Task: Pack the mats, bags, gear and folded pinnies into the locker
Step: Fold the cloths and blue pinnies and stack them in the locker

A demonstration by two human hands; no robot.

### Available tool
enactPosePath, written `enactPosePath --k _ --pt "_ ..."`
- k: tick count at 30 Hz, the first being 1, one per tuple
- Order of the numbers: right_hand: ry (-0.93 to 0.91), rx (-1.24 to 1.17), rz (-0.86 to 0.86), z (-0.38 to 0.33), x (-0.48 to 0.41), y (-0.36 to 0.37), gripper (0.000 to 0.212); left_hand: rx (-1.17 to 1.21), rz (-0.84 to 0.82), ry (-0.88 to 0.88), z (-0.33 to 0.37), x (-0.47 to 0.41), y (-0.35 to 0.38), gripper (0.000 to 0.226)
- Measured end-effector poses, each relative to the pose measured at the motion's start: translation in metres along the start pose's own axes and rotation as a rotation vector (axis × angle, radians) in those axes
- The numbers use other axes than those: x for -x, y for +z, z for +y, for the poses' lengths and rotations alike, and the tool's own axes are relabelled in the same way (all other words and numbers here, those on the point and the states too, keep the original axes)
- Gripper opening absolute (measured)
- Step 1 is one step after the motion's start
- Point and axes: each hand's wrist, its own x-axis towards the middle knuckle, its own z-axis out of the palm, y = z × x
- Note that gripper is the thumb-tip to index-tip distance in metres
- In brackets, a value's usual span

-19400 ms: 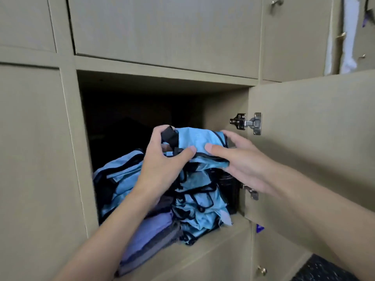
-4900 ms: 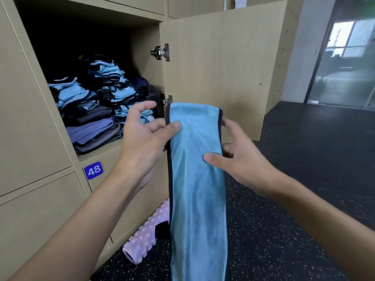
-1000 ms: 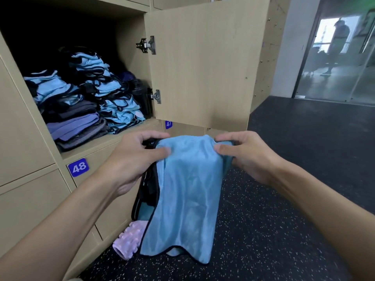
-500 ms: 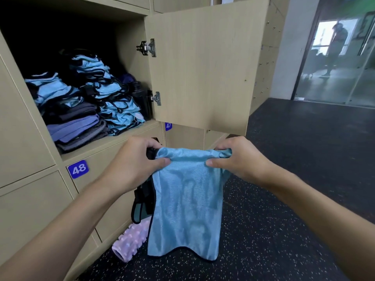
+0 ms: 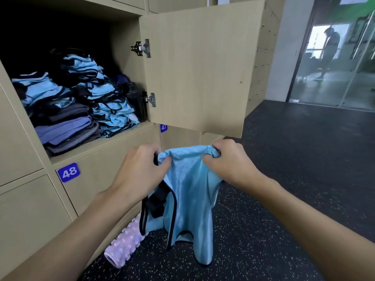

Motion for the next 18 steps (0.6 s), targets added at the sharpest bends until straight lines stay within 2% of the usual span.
enactPosePath --k 2,4,7,11,13,16,18 --pt "0.104 -0.169 -0.041 -0.005 0.002 0.001 0.036 0.092 0.001 -0.055 0.006 0.001 0.005 0.031" --pt "0.204 -0.458 -0.143 -0.01 0.004 0.005 0.03 0.158 0.016 -0.106 0.008 0.0 0.01 0.03" --pt "0.224 -0.738 -0.297 -0.016 0.007 0.01 0.012 0.283 0.004 -0.182 0.009 -0.003 0.016 0.027" --pt "0.138 -0.853 -0.488 -0.018 0.008 0.01 0.014 0.659 -0.143 -0.243 0.017 -0.003 0.013 0.03" --pt "0.087 -0.872 -0.578 -0.015 0.009 0.006 0.024 0.721 -0.212 -0.252 0.018 -0.002 0.007 0.025" --pt "0.105 -1.003 -0.563 -0.013 0.01 0.003 0.038 0.805 -0.197 -0.313 0.013 -0.004 0.0 0.032" --pt "0.077 -0.951 -0.417 -0.015 0.01 0.004 0.033 0.873 -0.179 -0.355 0.013 -0.006 -0.005 0.029"
